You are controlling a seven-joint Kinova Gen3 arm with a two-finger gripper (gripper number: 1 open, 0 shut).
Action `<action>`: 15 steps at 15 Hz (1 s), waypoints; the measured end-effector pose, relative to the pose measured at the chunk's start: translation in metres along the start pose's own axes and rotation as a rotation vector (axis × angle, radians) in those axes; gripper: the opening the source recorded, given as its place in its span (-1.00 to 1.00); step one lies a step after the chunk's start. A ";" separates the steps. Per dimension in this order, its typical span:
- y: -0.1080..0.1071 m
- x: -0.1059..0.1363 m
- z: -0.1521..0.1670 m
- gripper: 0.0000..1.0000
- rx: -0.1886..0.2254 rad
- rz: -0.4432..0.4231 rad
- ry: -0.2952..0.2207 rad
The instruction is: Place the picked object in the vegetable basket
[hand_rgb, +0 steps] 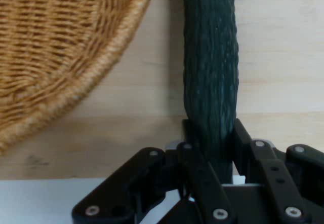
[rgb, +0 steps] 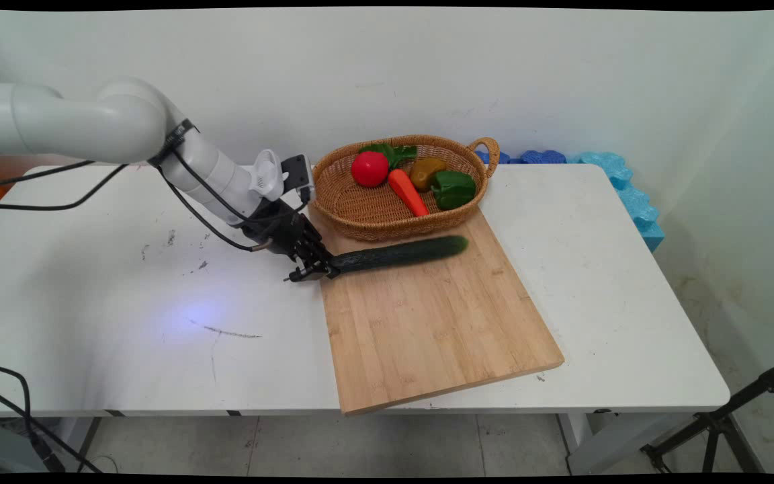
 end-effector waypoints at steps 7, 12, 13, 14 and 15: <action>0.030 0.012 -0.063 -1.00 -0.067 0.049 0.080; 0.022 0.029 -0.112 -1.00 -0.049 0.053 0.110; 0.016 0.031 -0.120 -1.00 -0.034 0.050 0.107; 0.012 0.032 -0.124 -1.00 -0.024 0.046 0.103; 0.005 0.034 -0.130 -1.00 -0.005 0.037 0.095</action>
